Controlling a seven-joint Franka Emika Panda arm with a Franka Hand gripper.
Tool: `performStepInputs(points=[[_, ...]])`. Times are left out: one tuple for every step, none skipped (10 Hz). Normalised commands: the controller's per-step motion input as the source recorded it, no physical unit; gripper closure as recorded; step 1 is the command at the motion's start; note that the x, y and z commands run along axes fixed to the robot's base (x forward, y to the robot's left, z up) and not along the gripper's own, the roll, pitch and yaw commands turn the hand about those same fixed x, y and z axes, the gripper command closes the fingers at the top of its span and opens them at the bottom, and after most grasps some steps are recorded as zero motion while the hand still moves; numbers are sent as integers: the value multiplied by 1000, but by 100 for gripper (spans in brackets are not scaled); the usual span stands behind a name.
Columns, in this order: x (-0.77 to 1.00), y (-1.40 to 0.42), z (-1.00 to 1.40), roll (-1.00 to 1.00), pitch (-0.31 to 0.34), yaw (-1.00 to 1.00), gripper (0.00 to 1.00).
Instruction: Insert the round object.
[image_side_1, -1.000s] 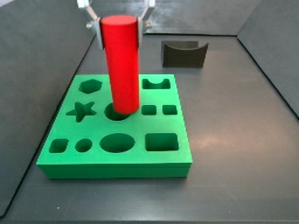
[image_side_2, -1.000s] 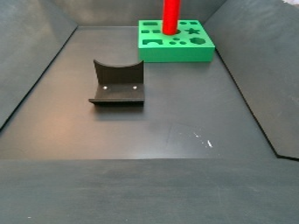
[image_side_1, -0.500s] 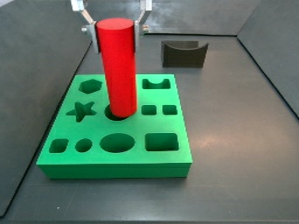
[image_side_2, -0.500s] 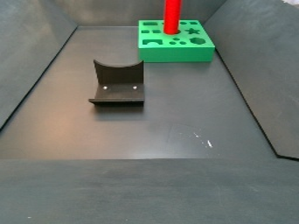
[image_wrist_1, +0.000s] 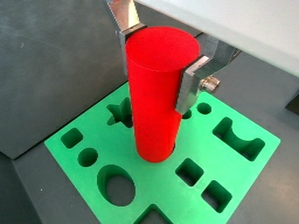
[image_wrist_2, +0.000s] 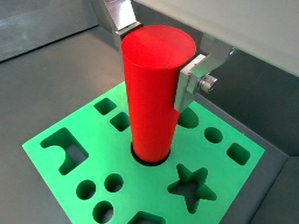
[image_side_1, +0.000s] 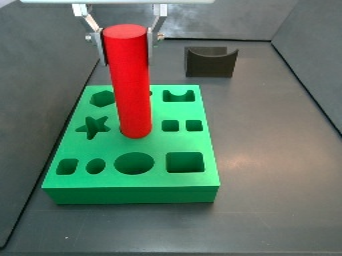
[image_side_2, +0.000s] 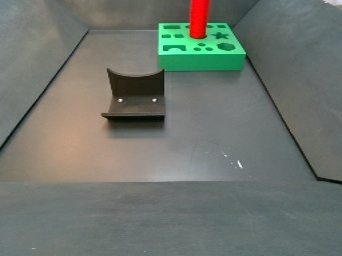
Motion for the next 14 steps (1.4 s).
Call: performStepInputs(points=[[31,123,-243,97,10,0,100],[9,126,-209,114,10,0,100],[0,80,-209,163,0,0,100],[0,9,-194,223,0,0,100],[0,0,-369,230,-20,0,100],[0,-49,-586,244,-124,0,100],[11,0,-689,226,-126,0,100],[60,0,-637,210,-76,0,100],[91,91,-549,126,-14,0,100],[86,223,-409,51,0,-17,100],[117,211,-371,13,0,-9,100],[0,69,-29,-56,-84,0,100],[-6,77,-83,-89,-107,0,100],[0,0,0,0,0,0,100]])
